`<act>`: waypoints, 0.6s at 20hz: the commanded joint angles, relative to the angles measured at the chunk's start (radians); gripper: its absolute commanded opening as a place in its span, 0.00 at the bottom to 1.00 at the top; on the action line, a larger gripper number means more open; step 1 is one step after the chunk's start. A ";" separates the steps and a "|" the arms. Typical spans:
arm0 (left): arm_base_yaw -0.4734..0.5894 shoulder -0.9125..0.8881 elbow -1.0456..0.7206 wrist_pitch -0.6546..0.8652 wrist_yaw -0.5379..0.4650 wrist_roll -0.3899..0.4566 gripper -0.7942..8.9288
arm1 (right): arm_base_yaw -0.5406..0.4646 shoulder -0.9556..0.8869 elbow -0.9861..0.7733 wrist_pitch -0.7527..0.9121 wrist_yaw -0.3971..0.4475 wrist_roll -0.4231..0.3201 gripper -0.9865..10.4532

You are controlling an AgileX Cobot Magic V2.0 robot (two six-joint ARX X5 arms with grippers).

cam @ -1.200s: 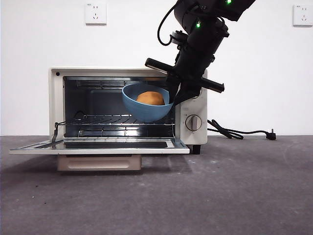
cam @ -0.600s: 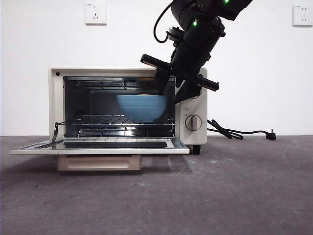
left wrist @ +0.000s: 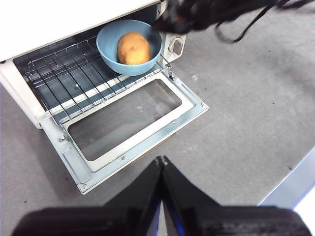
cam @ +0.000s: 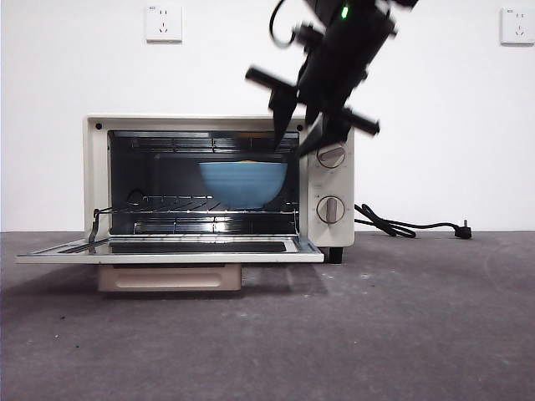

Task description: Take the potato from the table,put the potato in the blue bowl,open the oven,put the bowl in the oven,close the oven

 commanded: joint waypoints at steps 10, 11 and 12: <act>0.003 -0.002 -0.054 0.018 -0.002 -0.012 0.07 | 0.009 -0.231 -0.001 -0.455 -0.268 -0.220 0.23; 0.004 -0.002 -0.076 0.043 -0.002 -0.029 0.07 | 0.012 -0.257 -0.001 -0.502 -0.286 -0.245 0.23; 0.007 -0.002 -0.102 0.068 0.002 -0.041 0.07 | 0.014 -0.283 -0.001 -0.541 -0.293 -0.269 0.23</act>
